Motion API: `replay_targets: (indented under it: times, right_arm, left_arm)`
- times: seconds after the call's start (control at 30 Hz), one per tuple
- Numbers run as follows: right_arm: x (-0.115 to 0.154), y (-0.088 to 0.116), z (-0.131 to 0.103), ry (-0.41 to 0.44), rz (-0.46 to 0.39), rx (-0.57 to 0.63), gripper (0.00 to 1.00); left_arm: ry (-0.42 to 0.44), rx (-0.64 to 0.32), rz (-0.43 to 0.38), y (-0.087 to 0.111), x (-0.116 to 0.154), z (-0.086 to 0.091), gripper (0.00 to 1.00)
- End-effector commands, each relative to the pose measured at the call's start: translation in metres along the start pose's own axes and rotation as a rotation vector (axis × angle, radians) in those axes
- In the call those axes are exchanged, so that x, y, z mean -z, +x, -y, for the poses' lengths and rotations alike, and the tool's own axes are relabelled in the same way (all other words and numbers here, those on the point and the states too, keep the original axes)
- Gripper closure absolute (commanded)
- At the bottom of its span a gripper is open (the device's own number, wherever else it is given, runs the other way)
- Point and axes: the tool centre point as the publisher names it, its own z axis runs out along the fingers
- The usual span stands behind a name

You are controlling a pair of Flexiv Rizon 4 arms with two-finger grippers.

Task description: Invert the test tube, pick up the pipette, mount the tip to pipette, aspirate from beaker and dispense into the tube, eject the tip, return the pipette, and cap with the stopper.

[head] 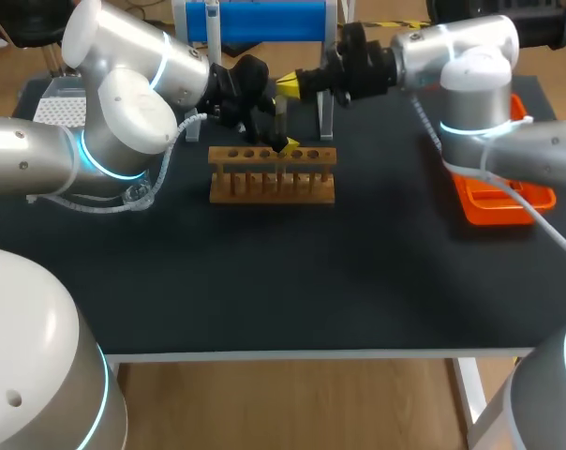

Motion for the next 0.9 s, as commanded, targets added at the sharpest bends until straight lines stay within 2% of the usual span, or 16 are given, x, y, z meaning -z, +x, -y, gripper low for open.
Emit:
replay_targets:
  times: [0.03,0.9]
  right_arm:
    - [-0.001,-0.004,0.002,-0.001,-0.015,-0.003,1.00]
    - [-0.002,-0.002,0.027,0.009,-0.003,-0.053,1.00]
  left_arm:
    - [-0.002,0.001,-0.003,-0.001,0.000,0.001,0.00]
    - [-0.002,0.001,-0.003,-0.001,0.000,0.001,0.00]
